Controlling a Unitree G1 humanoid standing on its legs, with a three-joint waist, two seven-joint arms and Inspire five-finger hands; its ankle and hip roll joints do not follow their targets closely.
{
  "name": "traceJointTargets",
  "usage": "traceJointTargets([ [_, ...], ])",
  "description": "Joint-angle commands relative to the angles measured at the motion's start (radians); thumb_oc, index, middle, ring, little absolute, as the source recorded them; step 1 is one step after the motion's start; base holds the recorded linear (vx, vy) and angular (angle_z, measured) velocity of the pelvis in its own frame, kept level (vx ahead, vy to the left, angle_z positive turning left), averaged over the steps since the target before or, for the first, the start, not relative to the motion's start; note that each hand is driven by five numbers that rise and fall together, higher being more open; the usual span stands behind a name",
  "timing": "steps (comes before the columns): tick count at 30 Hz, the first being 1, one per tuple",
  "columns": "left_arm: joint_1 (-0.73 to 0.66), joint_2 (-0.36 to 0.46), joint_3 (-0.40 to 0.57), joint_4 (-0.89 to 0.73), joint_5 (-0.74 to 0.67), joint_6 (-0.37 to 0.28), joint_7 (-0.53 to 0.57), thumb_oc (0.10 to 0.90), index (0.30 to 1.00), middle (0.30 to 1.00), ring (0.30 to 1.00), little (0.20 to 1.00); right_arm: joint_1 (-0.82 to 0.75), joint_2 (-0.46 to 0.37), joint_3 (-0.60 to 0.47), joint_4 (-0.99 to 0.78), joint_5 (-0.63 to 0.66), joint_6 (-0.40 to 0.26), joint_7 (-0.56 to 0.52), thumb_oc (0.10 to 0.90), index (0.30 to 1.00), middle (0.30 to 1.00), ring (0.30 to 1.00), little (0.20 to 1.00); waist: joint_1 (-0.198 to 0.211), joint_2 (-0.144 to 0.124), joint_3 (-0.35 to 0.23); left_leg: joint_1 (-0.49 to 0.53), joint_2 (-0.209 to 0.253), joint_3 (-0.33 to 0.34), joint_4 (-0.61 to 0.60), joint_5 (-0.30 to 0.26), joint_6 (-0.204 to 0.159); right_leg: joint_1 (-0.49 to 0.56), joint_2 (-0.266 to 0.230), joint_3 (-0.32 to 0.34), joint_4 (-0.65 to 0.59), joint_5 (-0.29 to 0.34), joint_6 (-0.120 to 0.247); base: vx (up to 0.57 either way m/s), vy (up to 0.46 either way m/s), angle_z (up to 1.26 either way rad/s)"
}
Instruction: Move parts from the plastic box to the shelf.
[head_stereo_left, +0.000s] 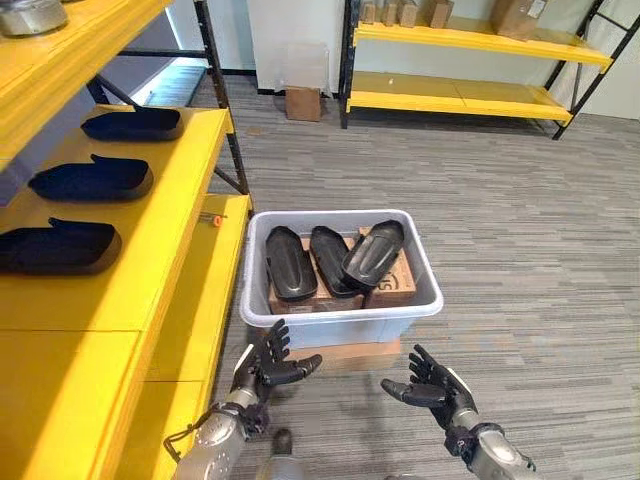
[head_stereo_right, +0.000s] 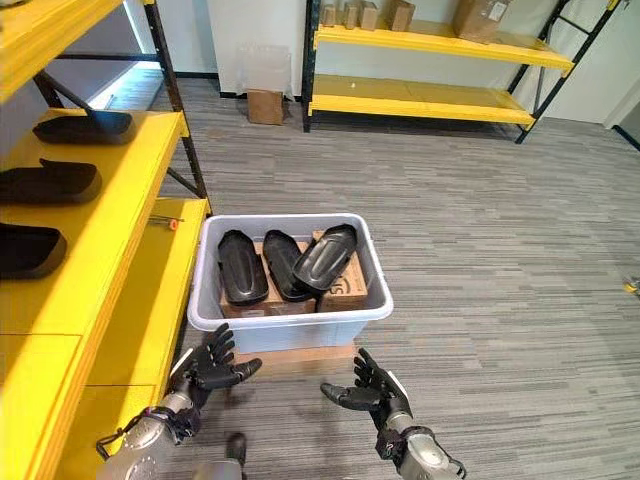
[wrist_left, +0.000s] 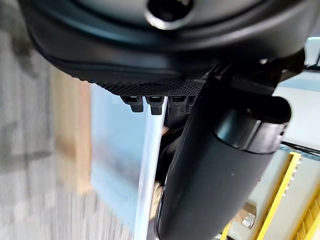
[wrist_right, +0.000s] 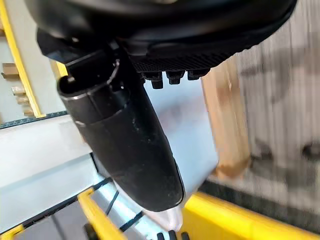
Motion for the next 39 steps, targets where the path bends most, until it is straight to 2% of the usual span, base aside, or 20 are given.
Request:
traceJointTargets([
  [1,0.001,-0.005,0.005,-0.121,0.001,-0.082,-0.022,0.9,1.0,1.0,1.0,1.0,-0.031,-0.048,-0.041,-0.082,0.005,-0.065,0.022,0.9,1.0,1.0,1.0,1.0,0.023,0.028,-0.059,-0.037,0.088,-0.01,0.089,-0.084,-0.032,-0.047,0.028,-0.014,-0.036,0.068,0.038,0.12,0.24,-0.31],
  [3,-0.007,0.003,0.008,-0.129,0.008,-0.083,-0.019,0.9,1.0,1.0,1.0,1.0,-0.034,-0.042,-0.041,-0.087,-0.002,-0.063,0.024,0.9,1.0,1.0,1.0,1.0,0.022,0.022,-0.059,-0.057,0.057,-0.006,0.137,-0.126,-0.015,-0.045,-0.008,-0.014,-0.039,0.084,0.057,0.11,0.28,-0.19],
  [5,-0.017,0.009,0.006,-0.132,0.012,-0.084,-0.016,0.9,1.0,1.0,1.0,1.0,-0.043,-0.034,-0.045,-0.092,0.0,-0.066,0.02,0.9,1.0,1.0,1.0,1.0,0.017,0.022,-0.054,-0.081,0.019,-0.012,0.19,-0.166,0.013,-0.07,-0.044,-0.007,0.025,0.113,0.07,0.08,0.31,0.16],
  [7,-0.017,0.009,0.003,-0.129,0.024,-0.084,-0.008,0.9,1.0,1.0,1.0,1.0,-0.052,-0.019,-0.037,-0.086,-0.002,-0.067,0.019,0.9,1.0,1.0,1.0,1.0,0.007,0.03,-0.043,-0.066,-0.026,-0.018,0.186,-0.184,0.051,-0.139,-0.073,0.043,0.182,0.263,0.081,0.06,0.322,0.25],
  [8,-0.02,0.011,0.002,-0.131,0.026,-0.086,-0.007,0.9,1.0,1.0,1.0,1.0,-0.054,-0.018,-0.033,-0.091,-0.003,-0.069,0.02,0.9,1.0,1.0,1.0,1.0,0.0,0.041,-0.036,-0.057,-0.03,-0.018,0.177,-0.181,0.061,-0.169,-0.073,0.051,0.233,0.296,0.078,0.03,0.284,0.49],
  [10,-0.024,0.018,-0.002,-0.139,0.036,-0.09,-0.008,0.9,1.0,1.0,1.0,1.0,-0.057,-0.017,-0.026,-0.097,-0.007,-0.073,0.021,0.9,1.0,1.0,1.0,1.0,-0.009,0.064,-0.015,-0.021,-0.037,-0.008,0.157,-0.187,0.071,-0.222,-0.071,0.036,0.288,0.283,0.07,0.08,0.226,0.46],
  [11,-0.024,0.021,-0.003,-0.138,0.038,-0.089,-0.011,0.9,1.0,1.0,1.0,1.0,-0.057,-0.014,-0.024,-0.098,-0.005,-0.074,0.019,0.9,1.0,1.0,1.0,1.0,-0.009,0.067,-0.016,-0.006,-0.041,0.001,0.153,-0.198,0.074,-0.234,-0.086,0.009,0.273,0.274,0.066,0.16,0.105,0.05],
  [13,-0.032,0.025,-0.009,-0.127,0.035,-0.089,-0.015,0.9,1.0,1.0,1.0,1.0,-0.063,-0.013,-0.021,-0.092,0.003,-0.074,0.016,0.9,1.0,1.0,1.0,1.0,-0.022,0.062,-0.016,0.009,-0.044,-0.013,0.15,-0.213,0.063,-0.24,-0.082,0.008,0.176,0.247,0.064,0.2,-0.044,-0.06],
  [14,-0.039,0.028,-0.011,-0.12,0.031,-0.091,-0.016,0.9,1.0,1.0,1.0,1.0,-0.07,-0.013,-0.018,-0.086,0.013,-0.076,0.014,0.9,1.0,1.0,1.0,1.0,-0.031,0.053,-0.014,0.019,-0.044,-0.02,0.152,-0.226,0.05,-0.246,-0.09,0.024,0.05,0.252,0.072,0.21,-0.151,0.08],
  [15,-0.042,0.028,-0.009,-0.116,0.029,-0.093,-0.015,0.9,1.0,1.0,1.0,1.0,-0.074,-0.014,-0.018,-0.084,0.014,-0.076,0.013,0.9,1.0,1.0,1.0,1.0,-0.034,0.046,-0.013,0.022,-0.041,-0.023,0.154,-0.233,0.04,-0.252,-0.106,0.034,-0.017,0.264,0.082,0.15,-0.124,0.11],
  [16,-0.042,0.028,-0.009,-0.116,0.028,-0.093,-0.015,0.9,1.0,1.0,1.0,1.0,-0.074,-0.014,-0.018,-0.084,0.014,-0.076,0.013,0.9,1.0,1.0,1.0,1.0,-0.034,0.049,-0.011,0.024,-0.039,-0.024,0.156,-0.236,0.039,-0.246,-0.103,0.032,-0.021,0.266,0.082,0.2,-0.187,0.18],
  [17,-0.049,0.029,0.0,-0.107,0.033,-0.095,-0.009,0.9,1.0,1.0,1.0,1.0,-0.078,-0.02,-0.016,-0.088,0.009,-0.073,0.014,0.9,1.0,1.0,1.0,1.0,-0.036,0.046,-0.007,0.037,-0.015,-0.033,0.175,-0.26,0.016,-0.264,-0.16,0.028,-0.134,0.318,0.106,0.21,-0.199,0.14],
  [19,-0.05,0.027,0.003,-0.099,0.037,-0.099,-0.007,0.9,1.0,1.0,1.0,1.0,-0.073,-0.023,-0.019,-0.088,-0.003,-0.068,0.014,0.9,1.0,1.0,1.0,1.0,-0.044,0.038,-0.008,0.057,0.003,-0.044,0.19,-0.281,-0.002,-0.272,-0.188,0.042,-0.191,0.344,0.124,0.21,-0.201,0.13],
  [20,-0.049,0.026,0.003,-0.099,0.037,-0.099,-0.007,0.9,1.0,1.0,1.0,1.0,-0.073,-0.023,-0.019,-0.088,-0.003,-0.068,0.014,0.9,1.0,1.0,1.0,1.0,-0.044,0.04,-0.006,0.058,0.005,-0.044,0.191,-0.282,-0.002,-0.27,-0.186,0.041,-0.193,0.344,0.123,0.22,-0.205,0.15],
  [21,-0.04,0.019,0.008,-0.091,0.033,-0.099,-0.011,0.9,1.0,1.0,1.0,1.0,-0.062,-0.026,-0.027,-0.09,-0.007,-0.063,0.018,0.9,1.0,1.0,1.0,1.0,-0.042,0.027,-0.017,0.087,0.017,-0.048,0.182,-0.281,-0.014,-0.257,-0.178,0.038,-0.191,0.332,0.132,0.24,-0.232,0.18],
  [23,-0.03,0.005,0.007,-0.085,0.031,-0.099,-0.02,0.9,1.0,1.0,1.0,1.0,-0.058,-0.03,-0.026,-0.067,-0.007,-0.061,0.022,0.9,1.0,1.0,1.0,1.0,-0.037,0.012,-0.04,0.111,0.028,-0.05,0.168,-0.273,-0.024,-0.236,-0.158,0.038,-0.186,0.358,0.138,0.29,-0.263,0.23],
  [29,0.0,-0.014,0.018,-0.085,0.008,-0.093,-0.016,0.9,1.0,1.0,1.0,1.0,-0.061,-0.053,-0.025,-0.073,-0.003,-0.064,0.017,0.9,1.0,1.0,1.0,1.0,-0.032,0.032,-0.072,0.153,0.119,-0.109,0.078,-0.173,-0.069,-0.201,-0.064,0.002,-0.131,0.262,0.101,0.17,-0.23,0.16],
  [31,-0.004,-0.02,0.017,-0.08,0.001,-0.092,-0.011,0.9,1.0,1.0,1.0,1.0,-0.066,-0.06,-0.026,-0.075,-0.001,-0.068,0.011,0.9,1.0,1.0,1.0,1.0,-0.031,0.036,-0.074,0.147,0.134,-0.125,0.067,-0.146,-0.077,-0.2,-0.05,-0.002,-0.111,0.234,0.09,0.08,-0.153,0.15],
  [34,-0.004,-0.024,0.01,-0.083,-0.007,-0.091,-0.012,0.9,1.0,1.0,1.0,1.0,-0.068,-0.072,-0.032,-0.079,-0.001,-0.072,0.006,0.9,1.0,1.0,1.0,1.0,-0.032,0.041,-0.078,0.149,0.151,-0.135,0.045,-0.135,-0.079,-0.201,-0.039,-0.013,-0.083,0.206,0.078,0.08,-0.095,0.17],
  [39,-0.001,-0.018,-0.003,-0.094,-0.007,-0.086,-0.02,0.9,1.0,1.0,1.0,1.0,-0.074,-0.078,-0.034,-0.079,0.001,-0.074,0.008,0.9,1.0,1.0,1.0,1.0,-0.03,0.048,-0.078,0.154,0.152,-0.143,0.028,-0.138,-0.074,-0.206,-0.04,-0.017,-0.046,0.189,0.075,0.07,-0.036,0.13],
])
